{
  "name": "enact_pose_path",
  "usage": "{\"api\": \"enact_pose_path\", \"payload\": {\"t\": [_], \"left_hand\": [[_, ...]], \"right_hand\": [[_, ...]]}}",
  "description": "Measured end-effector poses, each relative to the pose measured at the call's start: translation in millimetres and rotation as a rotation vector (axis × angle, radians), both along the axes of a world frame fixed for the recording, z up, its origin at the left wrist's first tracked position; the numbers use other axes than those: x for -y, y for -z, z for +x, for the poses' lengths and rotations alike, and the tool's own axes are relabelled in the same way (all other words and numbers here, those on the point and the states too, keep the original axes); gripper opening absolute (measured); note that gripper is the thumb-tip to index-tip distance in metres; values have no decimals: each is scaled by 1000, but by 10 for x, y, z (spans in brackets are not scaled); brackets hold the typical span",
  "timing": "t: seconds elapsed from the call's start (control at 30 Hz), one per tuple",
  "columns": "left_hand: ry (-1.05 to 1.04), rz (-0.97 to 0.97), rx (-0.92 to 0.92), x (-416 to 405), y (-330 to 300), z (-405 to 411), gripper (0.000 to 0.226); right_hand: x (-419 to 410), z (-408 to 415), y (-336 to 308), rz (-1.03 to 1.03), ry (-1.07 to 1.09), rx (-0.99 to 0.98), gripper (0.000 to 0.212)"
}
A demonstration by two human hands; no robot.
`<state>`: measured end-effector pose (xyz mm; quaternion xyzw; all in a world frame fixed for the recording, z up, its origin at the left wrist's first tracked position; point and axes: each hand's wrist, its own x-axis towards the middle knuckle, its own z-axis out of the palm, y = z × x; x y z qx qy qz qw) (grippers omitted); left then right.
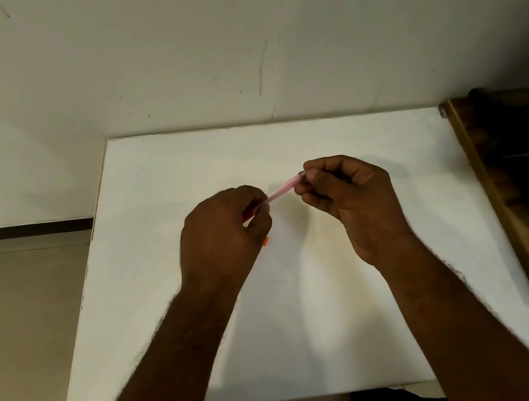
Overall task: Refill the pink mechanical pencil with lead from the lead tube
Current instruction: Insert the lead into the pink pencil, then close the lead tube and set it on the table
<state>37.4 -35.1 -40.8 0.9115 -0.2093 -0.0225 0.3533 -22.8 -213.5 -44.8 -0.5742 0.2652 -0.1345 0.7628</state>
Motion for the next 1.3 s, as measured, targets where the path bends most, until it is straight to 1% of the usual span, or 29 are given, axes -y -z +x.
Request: {"api": "enact_pose_path", "payload": {"t": [0.17,0.23,0.33,0.4,0.43,0.47,0.57,0.63,0.7,0.73,0.83,0.97,1.13,1.17,1.23,1.3], "left_hand": [[19,25,-14,-9,-21,5,8],[20,19,-39,-7,-15,12,11],[17,-74,-104,50,-22,-20,16],[24,-112,-116,100,-22,-56,17],[42,-113,-119,114,-18,-65,17],[66,-114,-132,120,-19,-67,17],[167,-79,-175,99,-28,-45,20],[182,4,-146,92,-14,-34,31],[137,40,-136,74,5,-16,33],[103,30,-140,61,15,-4,31],[-19,37,-145,30,46,46,23],[-97,115,-133,-10,104,92,14],[-128,159,-144,-67,169,139,13],[-135,159,-151,-74,172,150,13],[-152,163,-152,-82,170,167,13],[-164,166,-145,-84,163,181,12]], "right_hand": [[-19,3,40,-90,-38,-36,15],[-24,10,47,-118,-39,-35,20],[-83,24,63,-84,-93,-28,43],[-150,30,97,-148,-148,-53,59],[-178,32,109,-198,-153,-77,62],[-191,34,113,-237,-138,-103,61],[-162,30,107,-330,-63,-171,43],[-136,23,114,-530,-59,-258,34],[-151,8,126,-752,-79,-343,31],[-167,0,134,-829,-97,-373,30],[-208,-14,173,-982,-163,-430,24],[-214,-9,208,-1081,-171,-449,25],[-195,-24,170,-1170,-190,-473,30],[-215,-29,144,-1203,-180,-446,30],[-316,-36,92,-1271,-181,-333,25],[-472,-49,77,-1295,-271,-255,20]]}}
